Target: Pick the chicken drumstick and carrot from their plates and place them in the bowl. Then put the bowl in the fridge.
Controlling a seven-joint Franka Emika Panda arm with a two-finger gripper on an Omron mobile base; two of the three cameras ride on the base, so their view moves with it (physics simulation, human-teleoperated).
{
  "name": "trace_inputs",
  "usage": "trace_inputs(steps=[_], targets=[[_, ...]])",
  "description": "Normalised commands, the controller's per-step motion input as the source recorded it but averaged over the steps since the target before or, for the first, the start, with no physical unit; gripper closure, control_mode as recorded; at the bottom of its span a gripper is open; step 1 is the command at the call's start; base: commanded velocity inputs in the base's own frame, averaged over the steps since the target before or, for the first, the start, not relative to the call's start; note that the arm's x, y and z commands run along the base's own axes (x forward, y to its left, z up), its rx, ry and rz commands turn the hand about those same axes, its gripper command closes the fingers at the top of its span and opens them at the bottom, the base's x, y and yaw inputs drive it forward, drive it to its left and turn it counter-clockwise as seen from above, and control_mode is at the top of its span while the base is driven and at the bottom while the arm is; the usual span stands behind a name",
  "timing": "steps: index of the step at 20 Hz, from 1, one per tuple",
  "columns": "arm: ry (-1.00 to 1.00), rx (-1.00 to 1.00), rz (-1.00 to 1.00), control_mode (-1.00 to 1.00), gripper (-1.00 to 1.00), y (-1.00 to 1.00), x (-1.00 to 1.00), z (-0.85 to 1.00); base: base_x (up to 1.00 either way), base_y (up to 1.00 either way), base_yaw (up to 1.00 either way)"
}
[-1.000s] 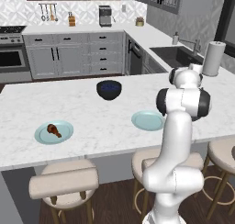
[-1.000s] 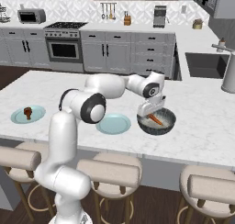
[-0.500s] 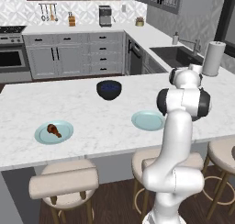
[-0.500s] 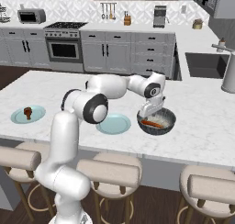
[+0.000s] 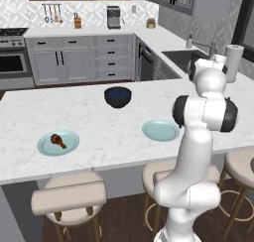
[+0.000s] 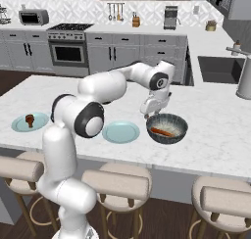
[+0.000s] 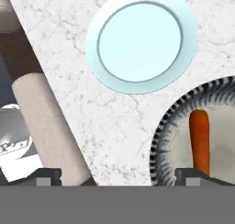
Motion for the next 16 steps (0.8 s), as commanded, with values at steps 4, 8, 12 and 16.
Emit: trace_inputs(steps=[4,8,12,16], targets=[[0.0,0.0,-0.12,-1.0,-1.0,0.99,-0.9,0.27,0.0,0.0,0.0],[0.0,0.0,-0.2,-1.0,-1.0,1.0,-0.79,-0.06,0.0,0.0,0.0],[0.0,-0.02,-0.24,-1.0,-1.0,1.0,-0.49,-0.06,0.0,0.0,0.0],[0.0,-0.04,-0.22,-1.0,-1.0,1.0,-0.15,0.0,0.0,0.0,0.0]])
